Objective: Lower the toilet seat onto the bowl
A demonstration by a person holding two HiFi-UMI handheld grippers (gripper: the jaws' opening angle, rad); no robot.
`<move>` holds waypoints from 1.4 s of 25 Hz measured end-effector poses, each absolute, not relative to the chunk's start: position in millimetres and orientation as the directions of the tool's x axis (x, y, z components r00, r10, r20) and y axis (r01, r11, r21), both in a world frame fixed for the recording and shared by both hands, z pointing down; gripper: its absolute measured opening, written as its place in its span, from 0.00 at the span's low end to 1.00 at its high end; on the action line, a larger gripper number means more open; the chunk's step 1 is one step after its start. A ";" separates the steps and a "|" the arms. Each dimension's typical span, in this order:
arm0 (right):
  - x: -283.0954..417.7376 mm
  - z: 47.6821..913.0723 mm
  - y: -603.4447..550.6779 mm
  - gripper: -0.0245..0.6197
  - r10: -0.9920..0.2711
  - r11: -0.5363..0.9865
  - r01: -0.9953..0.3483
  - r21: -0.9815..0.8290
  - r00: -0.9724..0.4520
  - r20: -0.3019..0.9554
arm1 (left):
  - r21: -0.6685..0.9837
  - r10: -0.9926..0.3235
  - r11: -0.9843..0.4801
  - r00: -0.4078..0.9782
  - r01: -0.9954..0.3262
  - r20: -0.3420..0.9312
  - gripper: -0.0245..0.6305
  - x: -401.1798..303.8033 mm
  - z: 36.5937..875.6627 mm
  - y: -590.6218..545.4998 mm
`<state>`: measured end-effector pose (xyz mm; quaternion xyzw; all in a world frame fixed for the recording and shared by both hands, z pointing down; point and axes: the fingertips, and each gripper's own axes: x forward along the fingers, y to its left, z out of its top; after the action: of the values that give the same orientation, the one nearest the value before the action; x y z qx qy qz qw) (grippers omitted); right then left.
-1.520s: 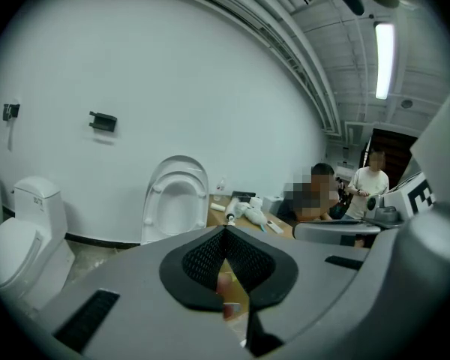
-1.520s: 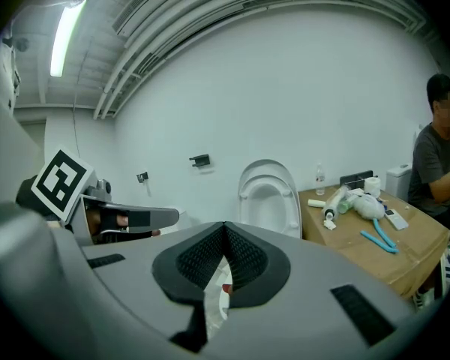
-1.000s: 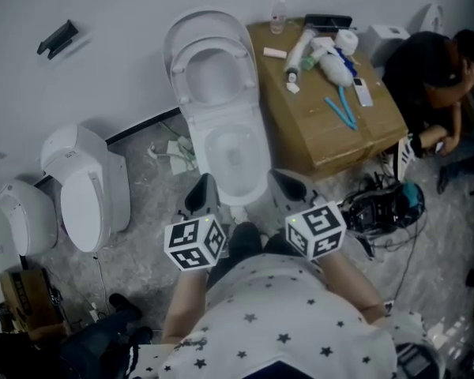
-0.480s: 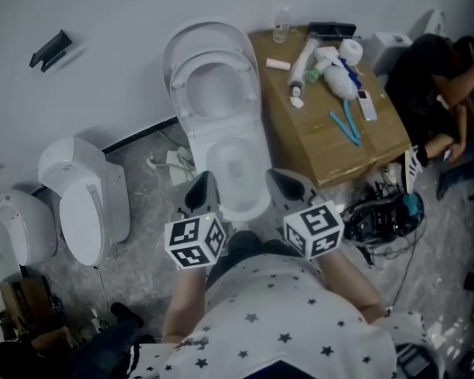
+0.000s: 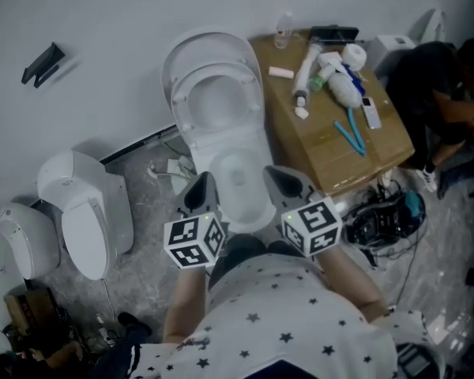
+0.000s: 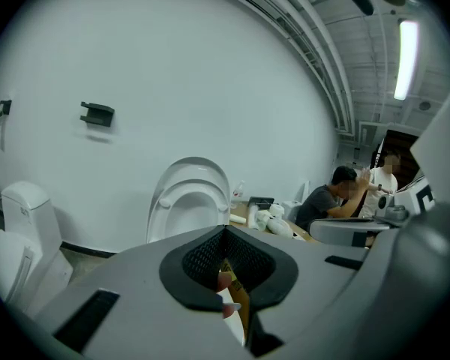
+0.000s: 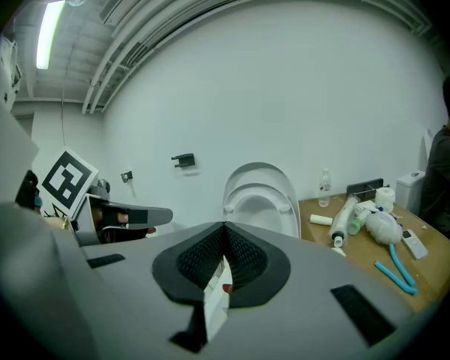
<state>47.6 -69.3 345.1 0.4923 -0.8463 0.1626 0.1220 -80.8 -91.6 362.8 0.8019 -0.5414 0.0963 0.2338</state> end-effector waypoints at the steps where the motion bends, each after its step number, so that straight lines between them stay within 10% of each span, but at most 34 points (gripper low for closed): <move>1: 46.1 345.1 -74.3 0.05 -0.795 0.460 -0.875 -0.154 -0.483 0.367 | 0.271 -0.822 -0.307 0.398 -0.912 0.408 0.04 -82.2 363.2 -96.7; 35: 22.1 343.9 -221.3 0.05 -0.827 0.428 -0.897 -0.106 -0.437 0.353 | 0.228 -0.833 -0.328 0.394 -0.917 0.388 0.04 -110.0 361.6 -236.9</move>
<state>22.1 -221.3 343.9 0.5159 -0.8359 0.1402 0.1247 -110.0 -236.9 361.6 0.8086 -0.5411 0.1007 0.2081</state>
